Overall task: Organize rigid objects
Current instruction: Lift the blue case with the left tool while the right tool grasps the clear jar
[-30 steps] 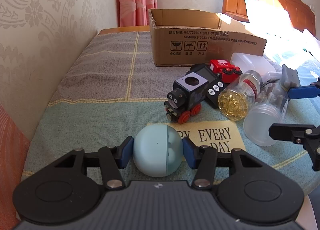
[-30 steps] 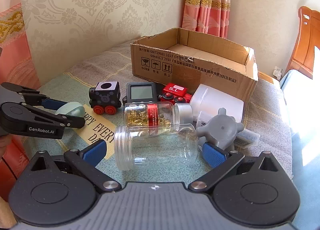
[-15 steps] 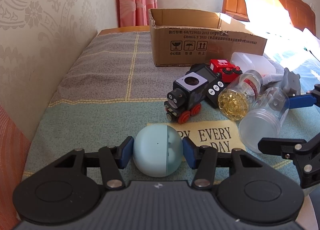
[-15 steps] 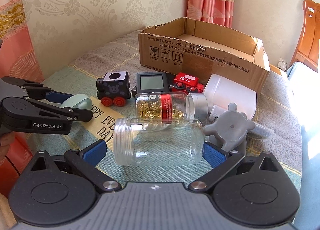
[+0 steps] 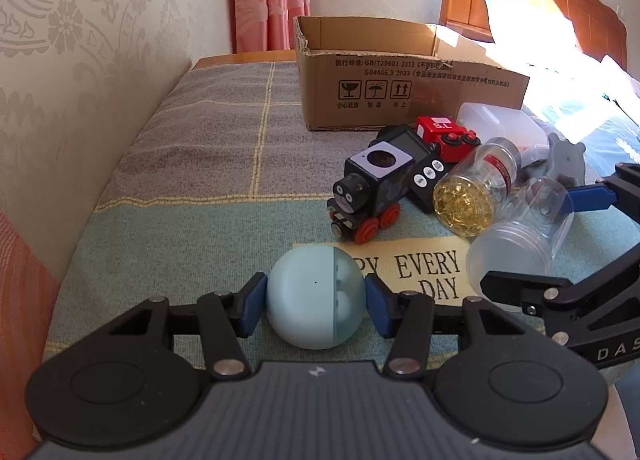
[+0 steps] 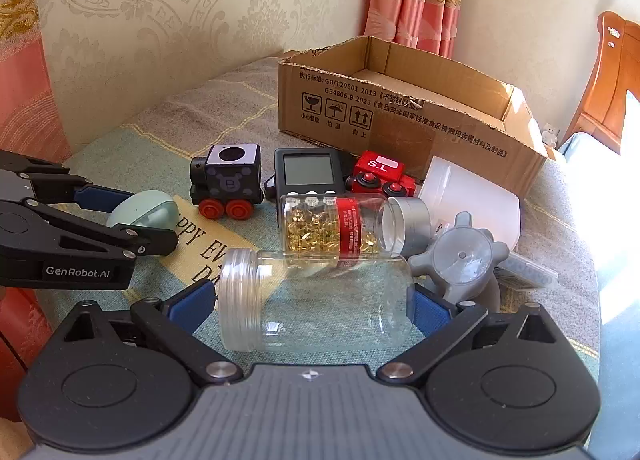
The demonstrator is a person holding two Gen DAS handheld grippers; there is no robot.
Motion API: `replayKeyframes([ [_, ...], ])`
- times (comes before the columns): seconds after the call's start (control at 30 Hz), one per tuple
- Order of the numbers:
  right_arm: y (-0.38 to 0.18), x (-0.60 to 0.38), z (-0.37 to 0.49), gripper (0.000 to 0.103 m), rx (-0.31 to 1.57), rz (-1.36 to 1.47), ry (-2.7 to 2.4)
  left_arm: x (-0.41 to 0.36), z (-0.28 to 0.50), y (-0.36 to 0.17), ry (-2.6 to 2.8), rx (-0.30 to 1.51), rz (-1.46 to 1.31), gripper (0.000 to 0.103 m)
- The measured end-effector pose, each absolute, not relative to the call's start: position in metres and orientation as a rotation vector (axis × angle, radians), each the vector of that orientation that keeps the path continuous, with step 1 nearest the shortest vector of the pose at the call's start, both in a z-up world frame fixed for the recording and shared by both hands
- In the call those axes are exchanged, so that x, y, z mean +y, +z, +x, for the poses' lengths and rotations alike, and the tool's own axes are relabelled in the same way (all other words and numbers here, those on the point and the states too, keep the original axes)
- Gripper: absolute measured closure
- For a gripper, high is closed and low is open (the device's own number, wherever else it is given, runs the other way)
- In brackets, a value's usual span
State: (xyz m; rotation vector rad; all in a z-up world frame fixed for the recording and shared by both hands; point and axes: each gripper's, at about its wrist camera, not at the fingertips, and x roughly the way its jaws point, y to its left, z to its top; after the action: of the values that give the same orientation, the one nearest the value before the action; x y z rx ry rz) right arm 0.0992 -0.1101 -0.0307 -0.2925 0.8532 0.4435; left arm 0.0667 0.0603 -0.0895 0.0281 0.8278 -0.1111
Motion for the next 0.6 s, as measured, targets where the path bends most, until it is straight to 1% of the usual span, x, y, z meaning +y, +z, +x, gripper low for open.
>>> replayKeyframes([
  [0.03, -0.031, -0.11, 0.099, 0.007, 0.856, -0.296, 0.441, 0.06, 0.067, -0.089, -0.111, 0.83, 0.028, 0.051],
  [0.27, -0.025, -0.111, 0.098, 0.008, 0.87, -0.293, 0.432, 0.06, 0.067, -0.086, -0.121, 0.853, 0.037, 0.051],
  [0.6, -0.003, -0.116, 0.096, 0.008, 0.874, -0.267, 0.482, 0.059, 0.067, -0.072, -0.125, 0.859, 0.07, 0.051],
])
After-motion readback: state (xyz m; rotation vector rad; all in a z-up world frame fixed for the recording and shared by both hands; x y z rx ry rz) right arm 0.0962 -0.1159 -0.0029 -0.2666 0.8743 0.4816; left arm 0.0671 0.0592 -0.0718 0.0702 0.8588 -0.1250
